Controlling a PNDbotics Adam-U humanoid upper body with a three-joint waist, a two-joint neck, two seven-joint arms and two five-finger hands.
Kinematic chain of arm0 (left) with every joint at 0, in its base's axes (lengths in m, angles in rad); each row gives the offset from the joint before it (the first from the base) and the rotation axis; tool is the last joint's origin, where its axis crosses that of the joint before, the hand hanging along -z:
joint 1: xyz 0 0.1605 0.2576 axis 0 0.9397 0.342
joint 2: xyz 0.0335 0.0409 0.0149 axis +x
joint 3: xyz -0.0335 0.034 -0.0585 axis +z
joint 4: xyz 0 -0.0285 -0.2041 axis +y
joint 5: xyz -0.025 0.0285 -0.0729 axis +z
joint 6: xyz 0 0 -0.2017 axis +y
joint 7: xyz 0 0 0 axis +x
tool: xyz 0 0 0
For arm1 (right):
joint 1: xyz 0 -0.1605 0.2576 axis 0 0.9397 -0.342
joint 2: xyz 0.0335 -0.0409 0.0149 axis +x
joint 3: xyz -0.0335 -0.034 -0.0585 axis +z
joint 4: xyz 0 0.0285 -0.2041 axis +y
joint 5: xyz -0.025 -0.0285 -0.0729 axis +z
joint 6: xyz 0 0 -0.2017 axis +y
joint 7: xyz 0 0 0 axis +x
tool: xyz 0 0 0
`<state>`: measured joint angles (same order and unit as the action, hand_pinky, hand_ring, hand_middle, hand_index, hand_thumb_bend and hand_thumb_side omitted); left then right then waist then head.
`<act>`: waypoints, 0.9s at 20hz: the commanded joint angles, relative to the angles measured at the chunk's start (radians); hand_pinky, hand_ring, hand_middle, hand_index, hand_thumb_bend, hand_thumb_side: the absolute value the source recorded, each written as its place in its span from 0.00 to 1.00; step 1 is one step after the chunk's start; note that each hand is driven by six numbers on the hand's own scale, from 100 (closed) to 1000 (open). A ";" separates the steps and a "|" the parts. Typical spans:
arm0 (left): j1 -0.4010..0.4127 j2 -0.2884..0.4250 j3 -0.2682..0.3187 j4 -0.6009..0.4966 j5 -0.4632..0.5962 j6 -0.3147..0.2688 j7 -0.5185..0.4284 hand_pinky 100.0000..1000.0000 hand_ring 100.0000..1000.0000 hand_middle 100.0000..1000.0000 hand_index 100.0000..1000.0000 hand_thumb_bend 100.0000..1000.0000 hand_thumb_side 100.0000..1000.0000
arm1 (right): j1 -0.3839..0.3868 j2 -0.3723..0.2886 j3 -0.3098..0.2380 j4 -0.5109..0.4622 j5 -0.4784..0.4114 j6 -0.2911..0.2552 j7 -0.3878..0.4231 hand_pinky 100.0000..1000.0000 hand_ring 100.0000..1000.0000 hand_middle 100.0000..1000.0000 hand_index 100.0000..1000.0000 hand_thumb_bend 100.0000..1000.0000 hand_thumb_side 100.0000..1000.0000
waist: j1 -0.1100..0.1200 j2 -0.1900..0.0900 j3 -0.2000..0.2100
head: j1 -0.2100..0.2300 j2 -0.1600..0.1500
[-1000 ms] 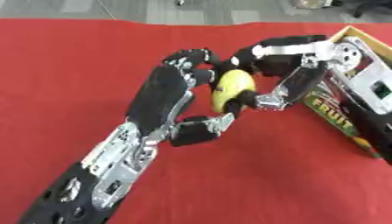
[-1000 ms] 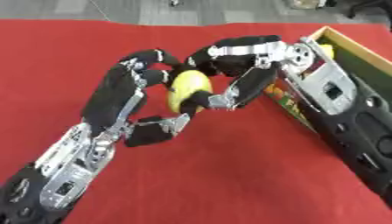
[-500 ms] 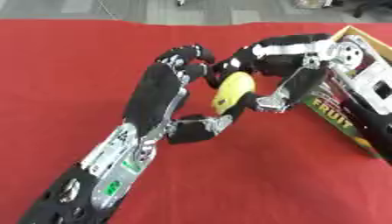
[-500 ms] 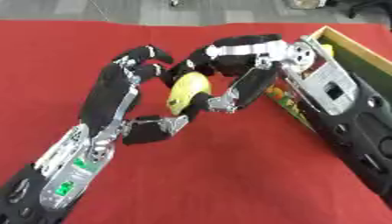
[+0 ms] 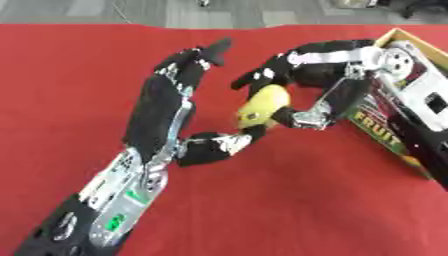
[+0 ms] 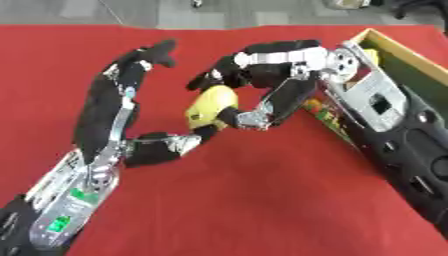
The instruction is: Pick up the objects with one hand, pass them to the other hand, and then place them into the box on the other side of the table.
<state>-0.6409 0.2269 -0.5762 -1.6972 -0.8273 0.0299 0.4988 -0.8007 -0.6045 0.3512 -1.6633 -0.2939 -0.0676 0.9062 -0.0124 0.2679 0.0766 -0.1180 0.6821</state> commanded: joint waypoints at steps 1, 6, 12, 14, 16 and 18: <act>0.001 0.041 0.013 -0.021 0.016 0.000 0.012 0.66 0.64 0.56 0.90 0.88 0.27 | -0.014 -0.039 -0.026 -0.024 -0.015 -0.010 0.001 0.87 1.00 0.59 0.54 0.00 0.13 | 0.000 -0.020 0.001 | -0.009 -0.008; 0.014 0.056 0.015 -0.028 0.026 -0.010 0.010 0.67 0.64 0.56 0.89 0.87 0.30 | -0.016 -0.049 -0.036 -0.024 -0.024 -0.018 0.001 0.87 1.00 0.59 0.54 0.00 0.14 | 0.000 -0.020 0.002 | -0.018 -0.005; 0.028 0.072 0.021 -0.029 0.041 -0.010 0.016 0.66 0.64 0.55 0.88 0.85 0.32 | -0.017 -0.069 -0.053 -0.027 -0.049 -0.024 0.001 0.87 1.00 0.59 0.53 0.00 0.14 | 0.002 -0.022 -0.001 | -0.022 -0.003; 0.033 0.079 0.025 -0.032 0.048 -0.007 0.020 0.66 0.63 0.55 0.88 0.84 0.32 | -0.015 -0.083 -0.064 -0.029 -0.064 -0.026 -0.004 0.87 1.00 0.59 0.53 0.00 0.14 | 0.003 -0.025 -0.003 | -0.022 0.000; 0.039 0.090 0.028 -0.037 0.056 -0.005 0.023 0.66 0.63 0.55 0.87 0.84 0.32 | -0.009 -0.102 -0.077 -0.032 -0.080 -0.029 -0.017 0.87 1.00 0.59 0.53 0.00 0.14 | 0.003 -0.028 -0.006 | -0.021 0.003; 0.048 0.107 0.032 -0.042 0.059 -0.003 0.024 0.66 0.63 0.55 0.87 0.83 0.33 | 0.002 -0.127 -0.094 -0.038 -0.100 -0.033 -0.036 0.87 1.00 0.59 0.53 0.00 0.15 | 0.004 -0.032 -0.010 | -0.020 0.006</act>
<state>-0.5851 0.3108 -0.5572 -1.7164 -0.7754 0.0252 0.5179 -0.7858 -0.6887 0.2828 -1.6790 -0.3762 -0.0978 0.8815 -0.0093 0.2637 0.0666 -0.1354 0.6846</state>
